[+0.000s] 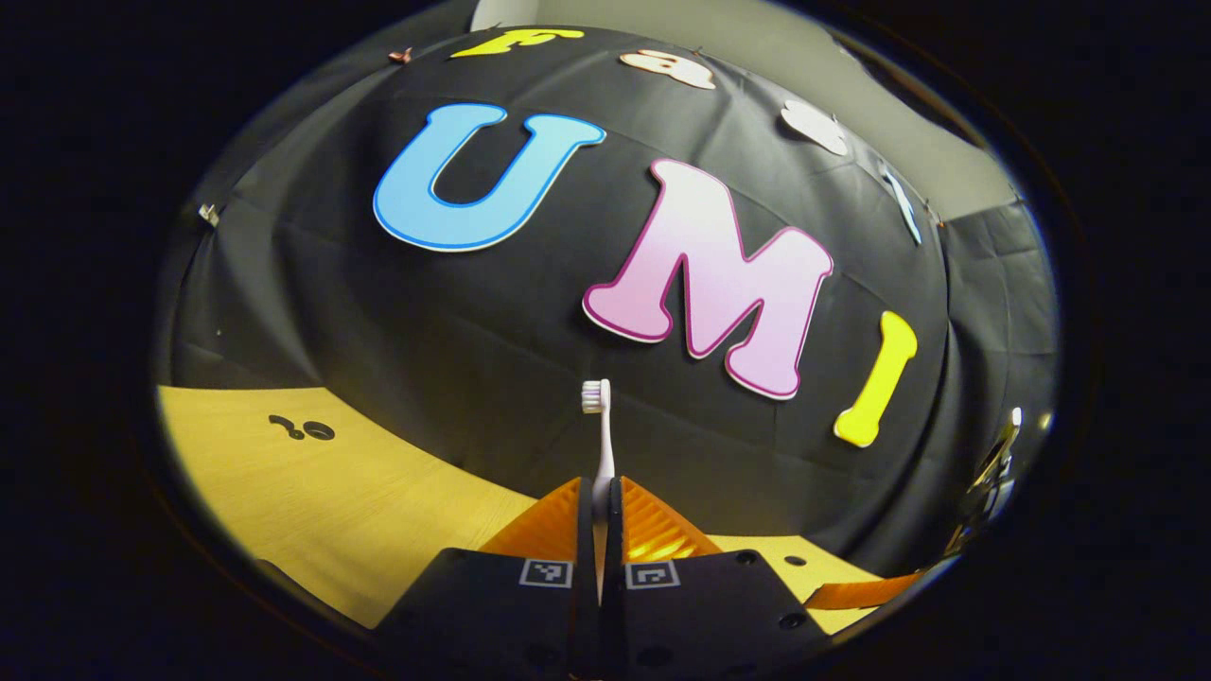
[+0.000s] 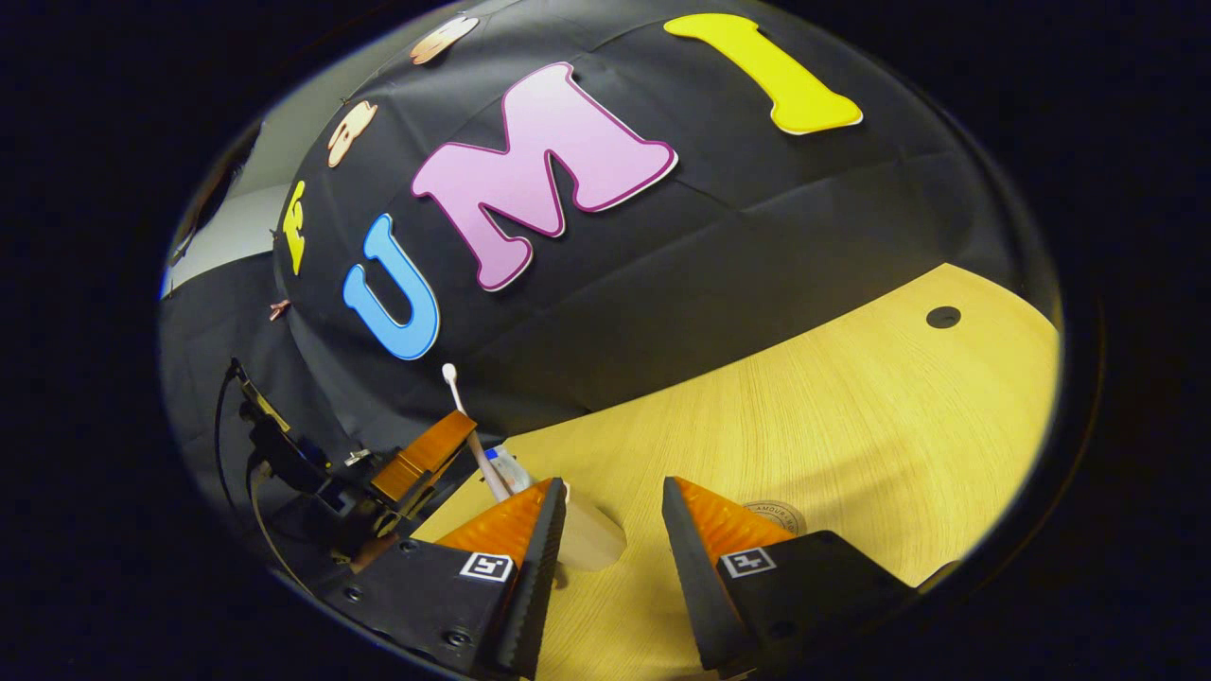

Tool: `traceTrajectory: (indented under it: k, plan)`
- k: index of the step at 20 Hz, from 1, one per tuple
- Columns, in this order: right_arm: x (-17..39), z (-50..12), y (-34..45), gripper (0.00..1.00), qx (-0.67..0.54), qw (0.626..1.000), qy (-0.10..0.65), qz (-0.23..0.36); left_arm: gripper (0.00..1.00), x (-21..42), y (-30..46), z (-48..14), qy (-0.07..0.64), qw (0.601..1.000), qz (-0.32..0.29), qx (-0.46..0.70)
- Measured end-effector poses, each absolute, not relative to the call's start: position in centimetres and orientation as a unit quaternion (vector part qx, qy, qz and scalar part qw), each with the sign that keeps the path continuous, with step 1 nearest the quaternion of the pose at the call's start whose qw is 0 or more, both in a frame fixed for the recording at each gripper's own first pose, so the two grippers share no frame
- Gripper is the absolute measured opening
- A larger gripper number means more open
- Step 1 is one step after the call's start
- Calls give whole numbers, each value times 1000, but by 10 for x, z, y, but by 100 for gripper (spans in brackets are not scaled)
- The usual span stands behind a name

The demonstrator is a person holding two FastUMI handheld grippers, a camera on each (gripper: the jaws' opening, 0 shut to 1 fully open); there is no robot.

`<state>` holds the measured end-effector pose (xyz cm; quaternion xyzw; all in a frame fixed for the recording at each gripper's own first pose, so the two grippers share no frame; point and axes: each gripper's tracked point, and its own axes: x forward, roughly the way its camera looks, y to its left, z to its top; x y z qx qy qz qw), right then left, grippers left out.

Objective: Put the toothbrush and toothpaste on the desktop into the cup, then pick up the cup and place it on the coaster on the desktop.

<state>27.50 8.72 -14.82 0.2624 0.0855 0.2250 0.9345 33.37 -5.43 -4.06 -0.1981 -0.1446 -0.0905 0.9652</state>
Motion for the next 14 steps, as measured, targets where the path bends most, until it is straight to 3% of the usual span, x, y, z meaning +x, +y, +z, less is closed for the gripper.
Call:
traceTrajectory:
  k: [6, 14]
  plan:
    - [273, -150, 91, 64, 253, 935, 86, 233, 6, 330, -68, -55, -162, 970, -91, -159]
    - [265, -151, 96, 64, 240, 937, 93, 238, 16, 316, -65, -60, -160, 969, -98, -163]
